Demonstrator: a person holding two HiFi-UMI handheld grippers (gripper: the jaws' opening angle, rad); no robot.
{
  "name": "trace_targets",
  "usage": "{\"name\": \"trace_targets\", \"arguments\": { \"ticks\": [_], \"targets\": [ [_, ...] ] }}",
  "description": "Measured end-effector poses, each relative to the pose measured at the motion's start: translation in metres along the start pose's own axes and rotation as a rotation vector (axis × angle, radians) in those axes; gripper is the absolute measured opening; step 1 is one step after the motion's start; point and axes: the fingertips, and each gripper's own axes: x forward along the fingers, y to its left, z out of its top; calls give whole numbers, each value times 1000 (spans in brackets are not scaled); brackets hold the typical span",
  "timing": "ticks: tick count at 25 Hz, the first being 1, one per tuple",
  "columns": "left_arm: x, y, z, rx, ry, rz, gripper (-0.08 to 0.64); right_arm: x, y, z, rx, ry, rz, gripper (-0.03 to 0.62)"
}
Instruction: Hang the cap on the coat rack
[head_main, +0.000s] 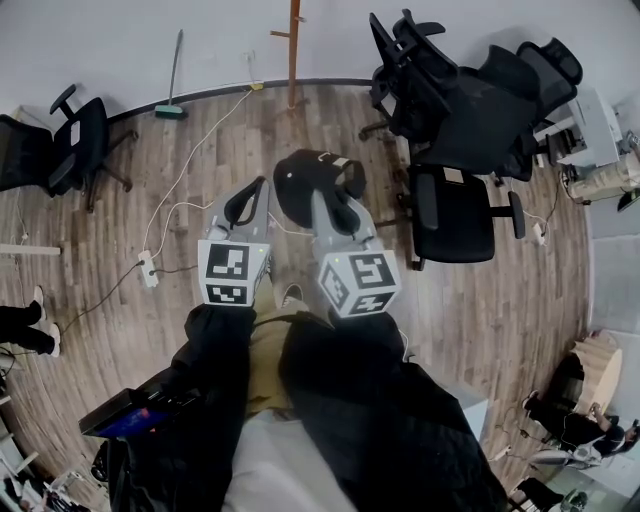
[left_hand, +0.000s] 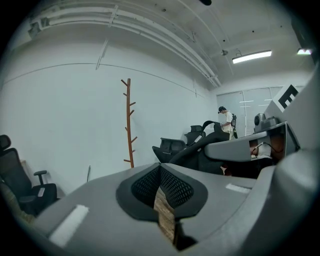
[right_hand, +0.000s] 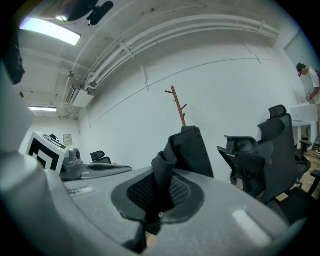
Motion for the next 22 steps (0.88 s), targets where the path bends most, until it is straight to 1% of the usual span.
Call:
{"name": "trace_targets", "arguments": {
  "ticks": [3,6,8,11,17,20,22],
  "targets": [
    [17,12,3,-12,-10,-6,2,16,-5,2,-9,3,-8,2],
    [40,21,15,-24,-41,-19,2,35,-15,10,-23,1,-21,2],
    [55,32,22,-12,-48,-25,2,52,-21,20,-34,-2,-30,2],
    [77,57,30,-1,-52,-23,2,83,-25,32,-37,-7,-38,2],
    [112,104,39,-25,-51,-36,2,141,-27,45,-37,1,-54,2],
    [131,125,41,-45,-51,-45,2,167,-33,49,-32,10,-73,2],
    [143,139,41,-45,-42,-50,2,183,-38,53,-29,14,-90,2]
  ]
}}
